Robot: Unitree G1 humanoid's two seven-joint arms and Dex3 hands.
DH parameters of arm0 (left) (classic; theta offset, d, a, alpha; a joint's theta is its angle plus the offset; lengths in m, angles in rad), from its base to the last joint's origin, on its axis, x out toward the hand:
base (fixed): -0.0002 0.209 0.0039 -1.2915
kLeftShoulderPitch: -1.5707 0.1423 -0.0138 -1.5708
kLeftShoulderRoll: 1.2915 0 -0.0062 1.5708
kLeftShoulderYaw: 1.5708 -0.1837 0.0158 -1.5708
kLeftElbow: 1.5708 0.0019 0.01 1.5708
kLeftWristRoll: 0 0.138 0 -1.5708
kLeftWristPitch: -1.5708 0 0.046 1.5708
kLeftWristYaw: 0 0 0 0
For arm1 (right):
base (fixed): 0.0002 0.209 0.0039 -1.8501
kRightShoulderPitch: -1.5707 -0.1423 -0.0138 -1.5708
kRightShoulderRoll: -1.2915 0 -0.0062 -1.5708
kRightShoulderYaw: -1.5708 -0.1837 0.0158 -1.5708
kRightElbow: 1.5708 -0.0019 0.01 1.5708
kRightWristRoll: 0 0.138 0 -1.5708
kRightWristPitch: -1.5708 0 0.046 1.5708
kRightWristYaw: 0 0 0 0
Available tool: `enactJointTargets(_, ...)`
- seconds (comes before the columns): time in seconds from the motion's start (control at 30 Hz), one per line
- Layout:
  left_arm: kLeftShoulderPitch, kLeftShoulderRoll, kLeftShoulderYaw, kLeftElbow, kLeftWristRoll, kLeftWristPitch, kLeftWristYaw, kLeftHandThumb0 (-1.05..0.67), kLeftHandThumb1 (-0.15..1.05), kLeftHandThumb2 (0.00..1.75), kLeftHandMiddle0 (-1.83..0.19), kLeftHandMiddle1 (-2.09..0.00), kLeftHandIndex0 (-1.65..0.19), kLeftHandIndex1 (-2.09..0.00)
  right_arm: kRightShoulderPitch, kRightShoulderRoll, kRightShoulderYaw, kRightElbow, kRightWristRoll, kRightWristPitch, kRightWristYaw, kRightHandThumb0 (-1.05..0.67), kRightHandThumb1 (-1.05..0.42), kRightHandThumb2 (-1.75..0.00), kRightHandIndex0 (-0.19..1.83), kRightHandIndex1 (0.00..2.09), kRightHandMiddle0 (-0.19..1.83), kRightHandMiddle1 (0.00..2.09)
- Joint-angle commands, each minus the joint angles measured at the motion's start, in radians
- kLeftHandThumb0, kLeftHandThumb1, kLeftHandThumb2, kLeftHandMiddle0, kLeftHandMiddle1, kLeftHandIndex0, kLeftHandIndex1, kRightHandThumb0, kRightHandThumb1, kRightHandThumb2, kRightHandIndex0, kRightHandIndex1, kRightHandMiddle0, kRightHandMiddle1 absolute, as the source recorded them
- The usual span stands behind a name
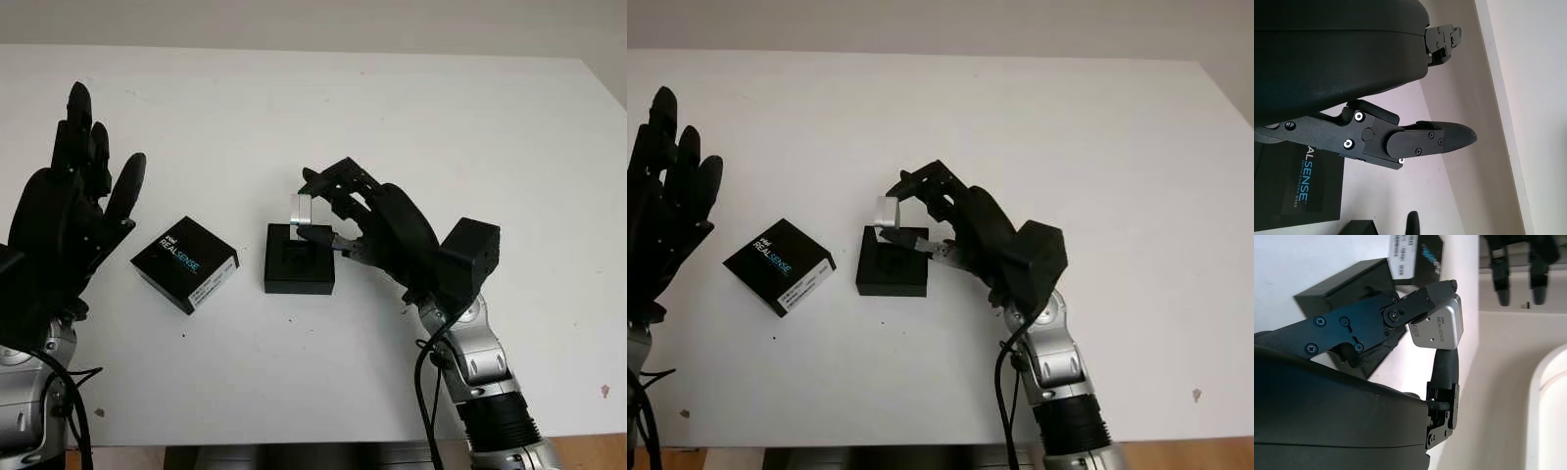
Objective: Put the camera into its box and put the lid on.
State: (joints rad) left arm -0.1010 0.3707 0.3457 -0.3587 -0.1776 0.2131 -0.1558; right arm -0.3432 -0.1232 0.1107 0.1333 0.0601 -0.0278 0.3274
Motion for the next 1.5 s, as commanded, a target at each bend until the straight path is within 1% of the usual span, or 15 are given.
enactJointTargets(0.0,0.012,-0.006,-0.001,-0.007,-0.004,-0.009,-0.001,-0.56,1.05,0.42,0.19,-0.05,0.19,0.00,-0.021,-0.004,0.007,0.025,-0.015,-0.031,0.004,-0.51,-1.01,-0.05,0.23,0.08,0.28,1.76)
enactJointTargets(0.33,0.015,-0.011,-0.003,-0.007,0.003,-0.012,0.002,-0.56,1.05,0.43,0.19,-0.04,0.19,0.00,-0.064,0.003,0.026,0.133,-0.067,-0.112,0.016,-0.48,-1.00,-0.05,0.23,0.08,0.26,1.76)
enactJointTargets(0.53,0.011,-0.017,-0.006,-0.003,0.005,-0.007,0.007,-0.54,1.05,0.42,0.19,-0.05,0.19,0.00,-0.086,0.016,0.030,0.187,-0.077,-0.136,0.012,-0.49,-0.99,-0.05,0.24,0.08,0.27,1.73)
enactJointTargets(0.83,0.012,-0.018,-0.010,0.005,0.010,-0.020,0.008,-0.53,1.05,0.43,0.19,-0.05,0.19,0.00,-0.101,0.038,0.036,0.224,-0.080,-0.177,0.013,-0.52,-1.00,-0.05,0.24,0.09,0.31,1.71)
enactJointTargets(1.13,0.012,-0.026,-0.017,0.005,0.021,-0.020,0.017,-0.54,1.05,0.42,0.19,-0.05,0.19,0.00,-0.099,0.050,0.033,0.223,-0.066,-0.170,0.023,-0.52,-1.00,-0.06,0.24,0.09,0.30,1.73)
enactJointTargets(1.3,0.014,-0.030,-0.023,-0.002,0.025,-0.015,0.021,-0.54,1.05,0.44,0.18,-0.05,0.19,0.00,-0.094,0.046,0.038,0.216,-0.069,-0.168,0.032,-0.54,-1.00,-0.05,0.24,0.09,0.30,1.73)
enactJointTargets(1.47,0.017,-0.032,-0.022,-0.009,0.023,-0.011,0.024,-0.54,1.05,0.43,0.18,-0.05,0.19,0.00,-0.086,0.036,0.045,0.213,-0.080,-0.150,0.043,-0.52,-1.00,-0.05,0.23,0.09,0.31,1.74)
